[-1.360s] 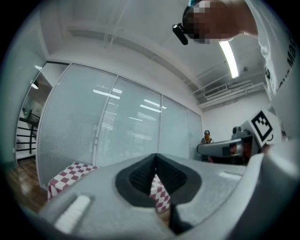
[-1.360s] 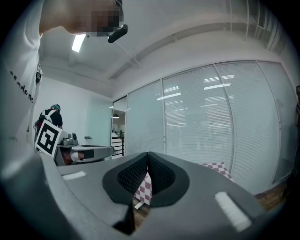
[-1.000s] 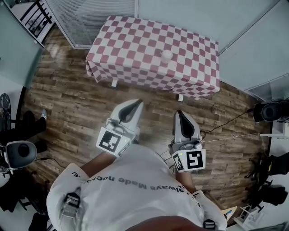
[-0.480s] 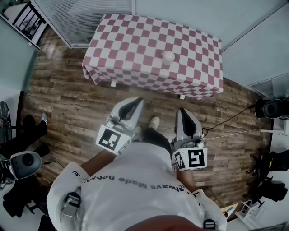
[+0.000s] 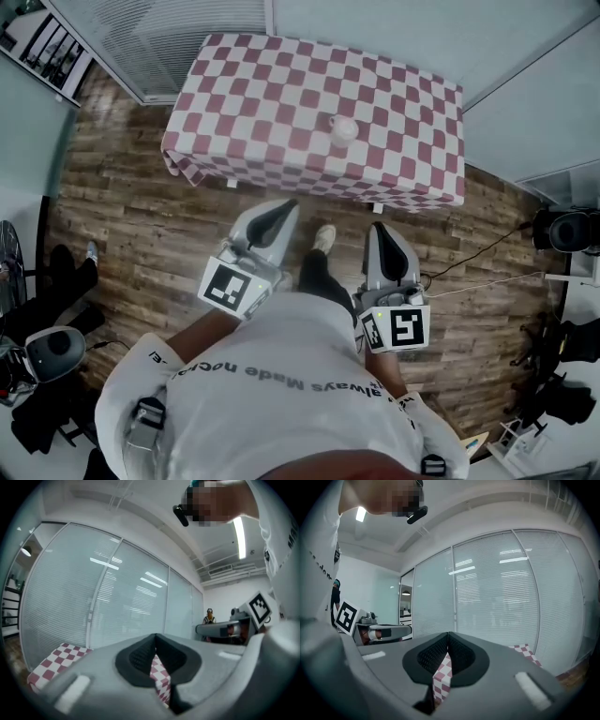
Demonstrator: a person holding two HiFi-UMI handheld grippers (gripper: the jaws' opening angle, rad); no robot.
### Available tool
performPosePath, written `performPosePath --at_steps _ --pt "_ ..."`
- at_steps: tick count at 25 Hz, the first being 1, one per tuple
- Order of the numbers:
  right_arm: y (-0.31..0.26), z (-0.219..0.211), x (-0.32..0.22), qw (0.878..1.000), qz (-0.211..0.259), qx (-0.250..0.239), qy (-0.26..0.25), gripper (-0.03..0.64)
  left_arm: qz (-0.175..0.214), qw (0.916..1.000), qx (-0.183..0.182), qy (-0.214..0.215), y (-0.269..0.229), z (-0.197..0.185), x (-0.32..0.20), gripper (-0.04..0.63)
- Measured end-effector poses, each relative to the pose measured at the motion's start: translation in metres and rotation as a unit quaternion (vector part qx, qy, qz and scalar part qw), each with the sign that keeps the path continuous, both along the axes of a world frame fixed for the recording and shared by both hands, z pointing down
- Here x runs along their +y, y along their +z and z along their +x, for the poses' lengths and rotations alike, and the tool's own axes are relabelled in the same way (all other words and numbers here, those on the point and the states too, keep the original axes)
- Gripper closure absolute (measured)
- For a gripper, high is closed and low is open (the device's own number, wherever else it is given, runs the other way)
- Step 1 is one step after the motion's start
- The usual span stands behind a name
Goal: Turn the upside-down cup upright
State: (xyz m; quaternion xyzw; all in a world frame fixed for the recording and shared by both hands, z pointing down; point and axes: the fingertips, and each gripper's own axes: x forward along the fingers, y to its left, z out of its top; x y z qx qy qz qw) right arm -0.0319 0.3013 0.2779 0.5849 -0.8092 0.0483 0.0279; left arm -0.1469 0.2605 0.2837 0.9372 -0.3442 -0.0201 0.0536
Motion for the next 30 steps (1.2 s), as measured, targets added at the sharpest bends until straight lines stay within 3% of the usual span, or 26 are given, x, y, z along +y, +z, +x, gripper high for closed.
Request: performPosePath --at_steps 16,24,30 --pt "-0.01 0.153 -0.194 1.0 0.006 -0.005 -0.026 0.615 0.015 0.9996 -0.013 -0.02 -0.016 0.151 -0.192 0.591" --pt "-0.008 0.196 -0.26 0.999 0.01 0.001 -0.043 0.615 0.024 0.9989 -0.01 -0.039 -0.015 0.19 -0.256 0.591" --pt "-0.002 0.201 -0.289 0.998 0.007 0.003 -0.059 0.615 0.004 0.9985 -0.017 -0.052 -0.002 0.198 -0.284 0.592"
